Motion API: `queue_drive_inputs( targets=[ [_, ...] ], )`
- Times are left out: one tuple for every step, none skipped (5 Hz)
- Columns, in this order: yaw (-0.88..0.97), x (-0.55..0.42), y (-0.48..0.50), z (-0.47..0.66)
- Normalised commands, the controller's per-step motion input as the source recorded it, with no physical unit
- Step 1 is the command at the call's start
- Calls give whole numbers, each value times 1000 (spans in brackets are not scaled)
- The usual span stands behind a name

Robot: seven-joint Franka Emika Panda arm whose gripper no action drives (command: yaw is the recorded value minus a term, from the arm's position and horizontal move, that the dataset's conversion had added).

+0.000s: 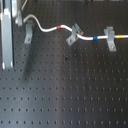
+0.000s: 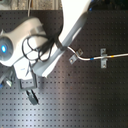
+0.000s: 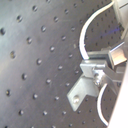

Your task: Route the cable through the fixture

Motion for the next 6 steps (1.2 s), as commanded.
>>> queue_drive_inputs(
  targets=[
    [229,114,18,-78],
    [71,-51,-6,176],
    [886,-74,-6,88],
    [914,-42,1,88],
    [937,-23,3,73],
    [966,1,0,58]
  ],
)
